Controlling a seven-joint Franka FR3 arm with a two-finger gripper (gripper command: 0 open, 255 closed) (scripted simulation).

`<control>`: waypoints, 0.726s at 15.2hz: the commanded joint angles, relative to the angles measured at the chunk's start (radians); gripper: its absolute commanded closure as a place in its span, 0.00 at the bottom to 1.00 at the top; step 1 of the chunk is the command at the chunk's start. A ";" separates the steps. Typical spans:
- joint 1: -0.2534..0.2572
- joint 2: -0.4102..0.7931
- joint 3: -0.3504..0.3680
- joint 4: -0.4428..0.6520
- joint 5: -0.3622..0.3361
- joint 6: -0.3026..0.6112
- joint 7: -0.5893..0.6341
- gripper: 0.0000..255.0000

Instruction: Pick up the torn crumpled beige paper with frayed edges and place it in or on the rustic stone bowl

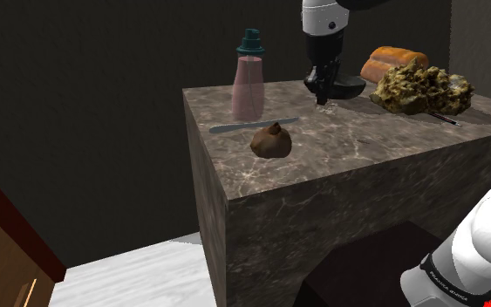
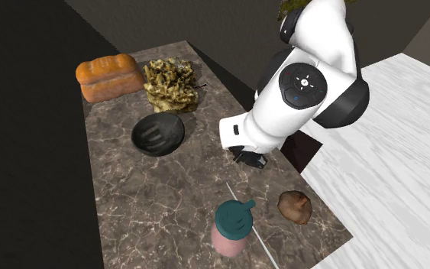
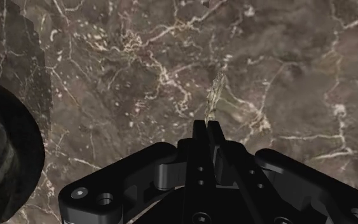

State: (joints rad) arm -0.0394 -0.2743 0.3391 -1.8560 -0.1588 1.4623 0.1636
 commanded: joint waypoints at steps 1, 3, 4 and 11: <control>-0.001 0.007 0.001 0.033 -0.002 -0.027 -0.004 1.00; -0.002 0.014 0.002 0.068 -0.005 -0.054 -0.007 1.00; -0.002 0.019 0.003 0.086 -0.006 -0.068 -0.009 1.00; -0.005 0.056 0.010 0.220 -0.020 -0.166 -0.020 1.00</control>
State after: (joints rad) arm -0.0430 -0.2281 0.3495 -1.6613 -0.1750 1.3120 0.1478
